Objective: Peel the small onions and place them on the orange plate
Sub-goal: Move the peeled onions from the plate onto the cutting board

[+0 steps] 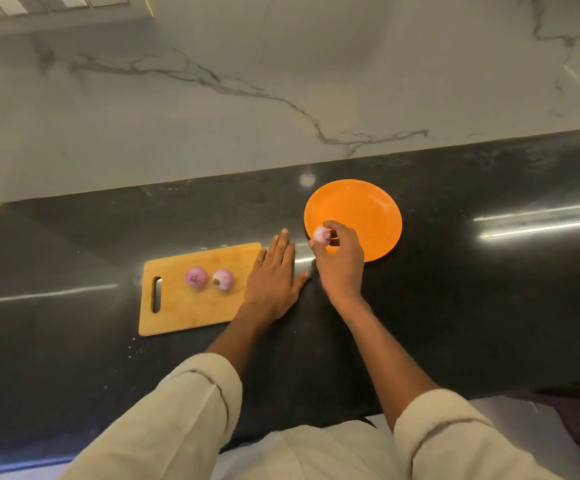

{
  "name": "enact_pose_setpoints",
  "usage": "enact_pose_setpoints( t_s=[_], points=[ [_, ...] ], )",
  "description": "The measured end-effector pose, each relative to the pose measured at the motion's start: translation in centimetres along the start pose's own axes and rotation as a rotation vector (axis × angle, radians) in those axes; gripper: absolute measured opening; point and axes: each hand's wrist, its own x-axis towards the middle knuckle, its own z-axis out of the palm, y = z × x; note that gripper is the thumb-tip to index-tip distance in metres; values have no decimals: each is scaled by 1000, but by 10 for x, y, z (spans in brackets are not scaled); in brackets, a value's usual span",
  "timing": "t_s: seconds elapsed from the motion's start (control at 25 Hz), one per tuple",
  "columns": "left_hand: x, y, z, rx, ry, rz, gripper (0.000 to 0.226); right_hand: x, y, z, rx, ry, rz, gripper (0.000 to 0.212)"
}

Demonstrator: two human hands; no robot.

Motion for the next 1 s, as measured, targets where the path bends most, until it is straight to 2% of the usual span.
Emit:
enact_pose_setpoints(
  t_s=[0.08,0.16,0.24,0.32,0.44,0.72,0.92,1.0],
  points=[
    [-26,-4,-10,-126,227,-35,54,-20,-4,5,67,27,-33,38],
    [-57,-18,-19,-190,406,1,46,-33,-8,15,84,2,-58,38],
    [-89,-45,-24,-264,513,10,42,-48,-15,33,100,-52,-83,39],
    [-116,-84,-26,-298,578,-85,41,-66,-24,58,112,-132,-69,38],
    [-151,-133,-24,-296,573,-275,42,-94,-27,86,36,-204,-40,40],
    [-182,-189,-14,-307,413,-619,60,-114,-37,112,-153,-126,-5,34],
    [-180,-193,-10,-237,341,-606,60,-119,-32,109,-389,-254,-146,40],
    [-181,-197,-8,-226,348,-597,60,-118,-31,108,-397,-264,-114,51]
  ],
)
